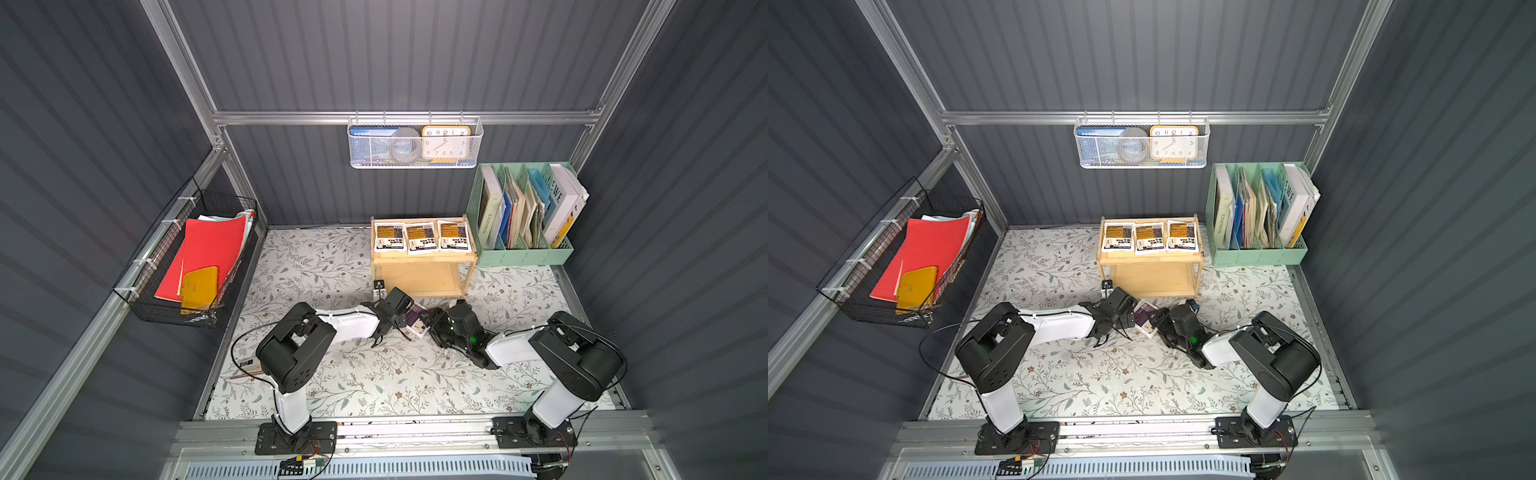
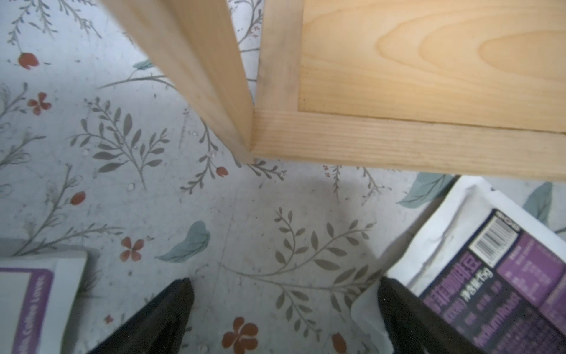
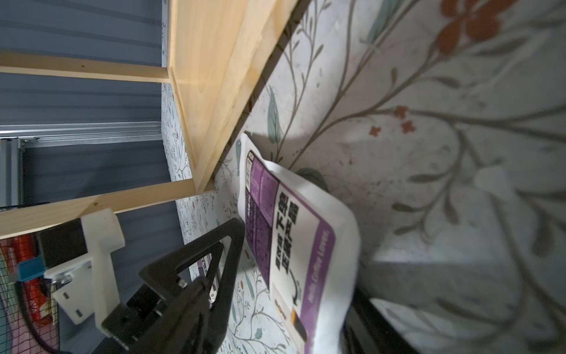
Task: Place the bagged coffee beans on the shelf by color
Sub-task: Pick up the bagged coffee beans at the center of the board.
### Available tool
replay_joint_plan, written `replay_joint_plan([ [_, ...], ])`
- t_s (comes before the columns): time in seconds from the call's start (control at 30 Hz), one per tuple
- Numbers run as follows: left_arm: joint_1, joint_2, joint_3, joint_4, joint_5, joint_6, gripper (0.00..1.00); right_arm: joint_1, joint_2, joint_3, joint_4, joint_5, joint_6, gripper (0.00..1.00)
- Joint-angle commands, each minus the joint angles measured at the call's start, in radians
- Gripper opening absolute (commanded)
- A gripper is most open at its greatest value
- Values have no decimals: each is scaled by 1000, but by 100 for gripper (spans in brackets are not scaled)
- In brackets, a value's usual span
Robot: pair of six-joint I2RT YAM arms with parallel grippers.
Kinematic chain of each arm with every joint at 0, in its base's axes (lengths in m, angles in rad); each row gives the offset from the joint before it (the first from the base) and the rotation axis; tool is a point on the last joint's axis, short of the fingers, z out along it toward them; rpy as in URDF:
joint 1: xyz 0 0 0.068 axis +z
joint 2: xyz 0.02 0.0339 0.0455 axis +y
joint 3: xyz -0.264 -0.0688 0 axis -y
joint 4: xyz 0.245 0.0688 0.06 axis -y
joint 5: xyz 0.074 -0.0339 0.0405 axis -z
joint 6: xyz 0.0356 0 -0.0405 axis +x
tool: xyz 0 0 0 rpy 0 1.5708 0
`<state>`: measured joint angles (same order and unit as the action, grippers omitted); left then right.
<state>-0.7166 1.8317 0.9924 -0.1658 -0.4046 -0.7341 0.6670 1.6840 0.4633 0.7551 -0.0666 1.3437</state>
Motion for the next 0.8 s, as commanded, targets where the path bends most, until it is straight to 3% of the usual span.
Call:
replay_joint_plan([
  [0.0, -1, 2, -38, -39, 30, 4, 100, 8, 54, -43, -72, 4, 14, 56],
  [0.47, -2, -144, -56, -98, 25, -15, 100, 36, 37, -66, -13, -10, 29, 0],
  [0.77, 0, -451, -101, -223, 63, -113, 100, 141, -155, -124, -77, 71, 72, 0],
])
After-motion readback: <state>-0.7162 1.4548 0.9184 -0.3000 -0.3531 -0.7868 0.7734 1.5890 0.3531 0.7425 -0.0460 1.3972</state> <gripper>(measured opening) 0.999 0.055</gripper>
